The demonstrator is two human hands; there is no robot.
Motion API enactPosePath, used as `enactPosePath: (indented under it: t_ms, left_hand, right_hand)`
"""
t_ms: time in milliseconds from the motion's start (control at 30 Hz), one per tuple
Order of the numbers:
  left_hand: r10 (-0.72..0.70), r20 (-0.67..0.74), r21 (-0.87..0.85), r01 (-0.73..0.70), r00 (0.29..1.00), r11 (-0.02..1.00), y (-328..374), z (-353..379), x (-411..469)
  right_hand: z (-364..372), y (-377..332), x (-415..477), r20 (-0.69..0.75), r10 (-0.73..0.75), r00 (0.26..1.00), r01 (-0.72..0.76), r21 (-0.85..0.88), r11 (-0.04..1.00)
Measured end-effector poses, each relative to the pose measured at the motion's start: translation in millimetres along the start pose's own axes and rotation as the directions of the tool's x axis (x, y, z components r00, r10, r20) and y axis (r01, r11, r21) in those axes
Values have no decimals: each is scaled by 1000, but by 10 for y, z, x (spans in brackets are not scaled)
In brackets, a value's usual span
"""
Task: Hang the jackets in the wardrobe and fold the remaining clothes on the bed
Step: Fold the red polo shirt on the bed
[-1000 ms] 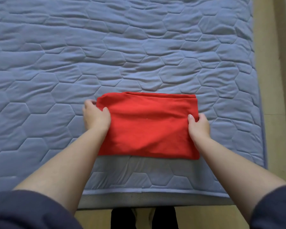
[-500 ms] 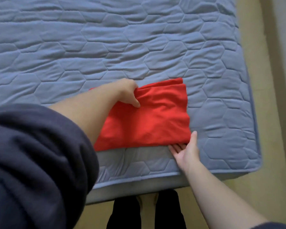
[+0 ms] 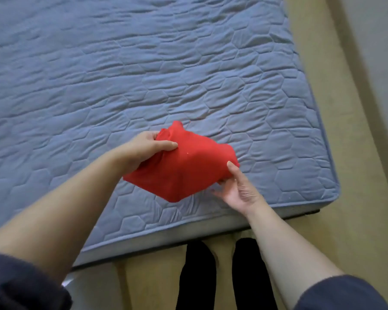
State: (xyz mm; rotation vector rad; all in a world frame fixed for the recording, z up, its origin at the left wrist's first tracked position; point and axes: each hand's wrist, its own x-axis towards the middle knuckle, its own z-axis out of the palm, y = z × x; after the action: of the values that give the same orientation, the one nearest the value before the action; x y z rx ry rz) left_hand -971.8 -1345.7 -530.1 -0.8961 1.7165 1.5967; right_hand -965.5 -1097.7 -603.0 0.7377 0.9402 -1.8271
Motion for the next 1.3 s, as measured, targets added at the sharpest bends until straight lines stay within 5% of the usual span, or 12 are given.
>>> enactPosePath:
  t_ms: [167,300,433,533,633,767,867,933,1033,1133,1200,1300]
  left_hand:
    - [181,-256,-168,-228,950,959,240,35,-1207]
    - [284,-510,-92,-379,812,921,457,150,-2301]
    - [435,-529,66,-476,728,877,534,342,-3336]
    - [474,-644,342,-328,600,881,509,587,-4010]
    - [525,-746,533,-107,410,839,400,910,-4572]
    - [507,-821,539,66,262,840,157,1422,-5162]
    - [413,-899,424,52,145,904,-77,1843,-5586]
    - [296,-948,298,2,118,955,-276,2103,-5888]
    - [65,-960,65,-11,272,998,-561,2516,-6404]
    - [-37,-943,-85,-132,330,988,-703,3057,-6755]
    - [-87,-966,-128,-155,245,980,-763,3431,-6829]
    - [-224,-973,-203,-258,-57,945,-1031,4033,-6985]
  right_hand:
    - [592,-569,-932,141,-129,982,185,-525,831]
    - [1182,-902,-1787,165,-340,926,369,-581,725]
    - [1580,-1171,-2546,411,-315,855,517,-646,561]
    - [1827,-1356,-3020,608,-86,789,613,-773,161]
    - [2031,-1353,-3318,679,147,719,689,-671,-274]
    - [2237,-1244,-3662,757,295,584,749,-361,-556]
    - [2380,-1126,-3957,841,346,415,829,-193,-525]
    - [2471,-918,-4219,846,423,324,911,-159,-380]
    - [2579,-451,-4725,794,558,242,967,-150,-206]
    - [2593,147,-5329,677,734,48,998,-1,-64]
    - [2513,550,-5764,573,815,-85,996,76,51]
    - [2327,1051,-6305,413,896,-162,986,34,162]
